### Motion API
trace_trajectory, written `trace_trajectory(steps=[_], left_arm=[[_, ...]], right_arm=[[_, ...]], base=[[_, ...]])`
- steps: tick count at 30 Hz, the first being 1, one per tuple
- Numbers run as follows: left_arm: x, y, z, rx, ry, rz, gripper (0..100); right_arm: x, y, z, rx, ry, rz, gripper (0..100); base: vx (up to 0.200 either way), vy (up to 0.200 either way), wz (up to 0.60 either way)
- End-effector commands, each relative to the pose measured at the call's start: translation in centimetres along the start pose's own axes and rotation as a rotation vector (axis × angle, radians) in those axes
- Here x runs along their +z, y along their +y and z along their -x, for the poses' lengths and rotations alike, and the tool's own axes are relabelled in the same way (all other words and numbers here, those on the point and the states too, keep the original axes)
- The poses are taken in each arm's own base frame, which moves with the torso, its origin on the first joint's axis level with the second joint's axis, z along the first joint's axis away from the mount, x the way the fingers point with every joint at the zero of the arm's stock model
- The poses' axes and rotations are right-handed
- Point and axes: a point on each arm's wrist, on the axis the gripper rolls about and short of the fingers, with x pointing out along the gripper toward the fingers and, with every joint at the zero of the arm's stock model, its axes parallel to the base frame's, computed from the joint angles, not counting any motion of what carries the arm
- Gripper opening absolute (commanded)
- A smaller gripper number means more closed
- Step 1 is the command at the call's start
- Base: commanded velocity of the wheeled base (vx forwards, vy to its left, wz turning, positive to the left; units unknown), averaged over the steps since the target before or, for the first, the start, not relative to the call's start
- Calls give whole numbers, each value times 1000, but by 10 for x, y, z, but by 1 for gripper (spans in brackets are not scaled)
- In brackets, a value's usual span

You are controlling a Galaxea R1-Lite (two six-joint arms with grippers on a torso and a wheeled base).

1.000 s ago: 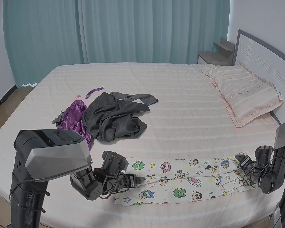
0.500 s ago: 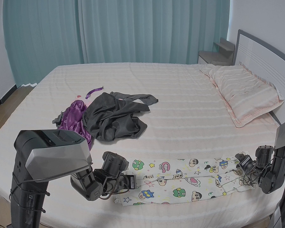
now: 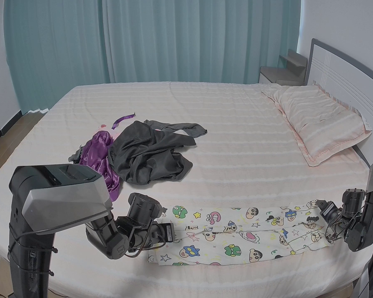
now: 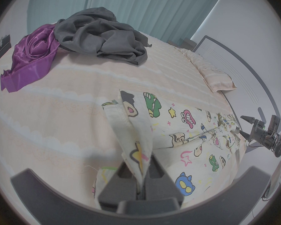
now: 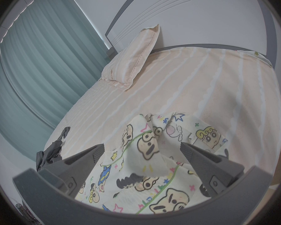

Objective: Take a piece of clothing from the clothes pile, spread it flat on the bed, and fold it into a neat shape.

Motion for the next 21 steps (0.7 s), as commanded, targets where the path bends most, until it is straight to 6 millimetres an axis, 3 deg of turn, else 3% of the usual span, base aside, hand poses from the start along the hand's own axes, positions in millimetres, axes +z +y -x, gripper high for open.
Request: trace_trajectory(steps=[1, 7, 13, 21], left_arm=[[9, 3, 16, 2, -26, 15, 0], [18, 15, 28, 16, -47, 44, 0], [24, 28, 56, 35, -69, 74, 0], [43, 66, 107, 51, -142, 169, 0]], right_arm=[[10, -7, -3, -18, -34, -20, 100], [13, -8, -5, -16, -43, -29, 100], [13, -7, -5, -6, -34, -32, 100], [13, -7, -5, -1, -27, -36, 100]], base=[[0, 0, 0], [0, 0, 0], [0, 0, 0], [0, 0, 0]])
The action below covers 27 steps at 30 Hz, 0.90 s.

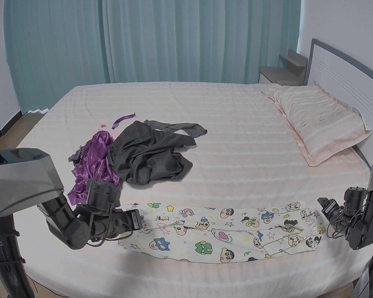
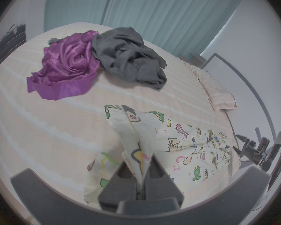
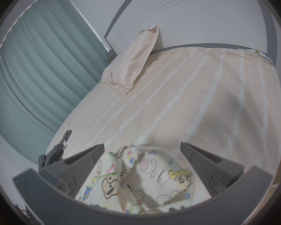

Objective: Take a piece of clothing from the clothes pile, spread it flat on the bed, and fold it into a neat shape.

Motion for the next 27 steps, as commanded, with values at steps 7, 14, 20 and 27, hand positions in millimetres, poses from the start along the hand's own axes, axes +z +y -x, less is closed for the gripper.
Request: trace_trajectory(steps=[7, 14, 20, 27], left_arm=[[45, 58, 91, 36, -158, 149, 0], [66, 93, 154, 53, -239, 223, 0], [74, 100, 177, 96, -281, 237, 0], [76, 64, 184, 35, -226, 182, 0]], right_arm=[[-2, -1, -1, 2, 14, -1, 100], [-3, 0, -1, 4, 18, -1, 100], [-4, -1, -2, 1, 23, 0, 100], [-5, -1, -2, 2, 26, 1, 100]], base=[[0, 0, 0], [0, 0, 0], [0, 0, 0], [0, 0, 0]])
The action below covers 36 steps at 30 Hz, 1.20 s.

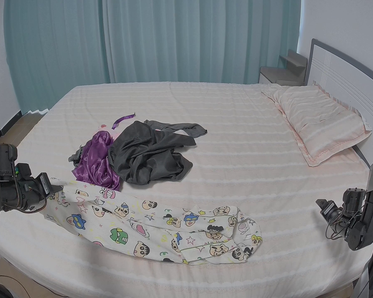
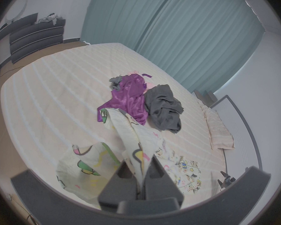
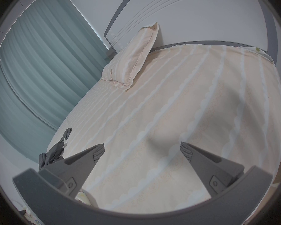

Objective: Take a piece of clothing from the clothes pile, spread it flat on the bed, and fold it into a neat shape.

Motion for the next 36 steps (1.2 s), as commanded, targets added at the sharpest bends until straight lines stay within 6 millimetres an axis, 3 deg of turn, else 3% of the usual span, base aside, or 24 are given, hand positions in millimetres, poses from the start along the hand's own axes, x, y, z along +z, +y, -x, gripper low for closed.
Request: trace_trajectory(steps=[1, 4, 6, 7, 9, 12, 14, 19, 25, 30, 36], left_arm=[[2, -30, 14, -69, -16, -61, 0], [-8, -71, 5, -102, 21, -77, 0], [-13, -84, -1, -107, 32, -77, 0], [-24, -103, -17, -106, 68, -92, 0], [-38, -122, -34, -90, 95, -115, 0], [-49, -136, -49, -73, 112, -131, 0], [-75, -172, -81, -60, 135, -145, 0], [-97, -212, -102, -122, 160, -162, 0], [-117, -241, -114, -190, 190, -196, 0], [-132, -255, -109, -263, 255, -186, 0], [-131, -268, -104, -338, 293, -158, 0]], right_arm=[[-1, 0, 0, -1, 4, 1, 100], [-2, 0, 0, 2, 6, 3, 100], [-2, 1, 0, 2, 8, 4, 100], [-3, 2, 0, 6, 12, 6, 100], [-4, 2, 0, 7, 14, 8, 100], [-4, 3, 0, 10, 15, 2, 100], [-4, 3, 0, 10, 17, -3, 100], [-6, 2, -1, 7, 22, -1, 100], [-7, 2, -2, 7, 26, 1, 100], [-7, 3, -2, 10, 24, 1, 100], [-8, 3, -2, 14, 22, 2, 100]], base=[[0, 0, 0], [0, 0, 0], [0, 0, 0], [0, 0, 0], [0, 0, 0], [0, 0, 0], [0, 0, 0], [0, 0, 0], [0, 0, 0], [0, 0, 0], [0, 0, 0]])
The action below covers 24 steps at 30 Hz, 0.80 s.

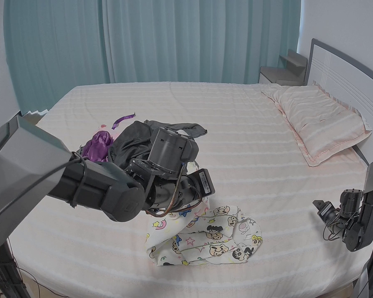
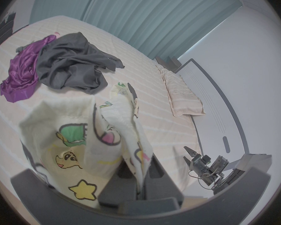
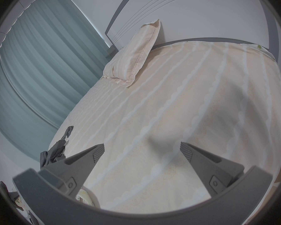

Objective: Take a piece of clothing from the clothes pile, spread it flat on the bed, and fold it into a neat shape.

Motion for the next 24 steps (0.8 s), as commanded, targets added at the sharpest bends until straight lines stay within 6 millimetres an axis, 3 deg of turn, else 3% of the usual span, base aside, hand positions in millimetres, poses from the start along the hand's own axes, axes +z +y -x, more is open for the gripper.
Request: trace_trajectory(steps=[1, 7, 16, 17, 24], left_arm=[[-6, -6, -4, -44, 40, 8, 0], [-7, -20, -5, -197, 51, 71, 0], [-10, -26, -4, -251, 51, 62, 0], [-10, -26, -4, -252, 53, 63, 100], [-10, -26, -3, -257, 56, 62, 100]], right_arm=[[-2, 0, -1, -3, 5, 2, 100], [-3, 1, -1, 1, 9, 6, 100], [-3, 1, 0, 2, 9, 6, 100], [-3, 1, 0, 2, 9, 6, 100], [-3, 1, 0, 4, 9, 6, 100]], base=[[0, 0, 0], [0, 0, 0], [0, 0, 0], [0, 0, 0], [0, 0, 0]])
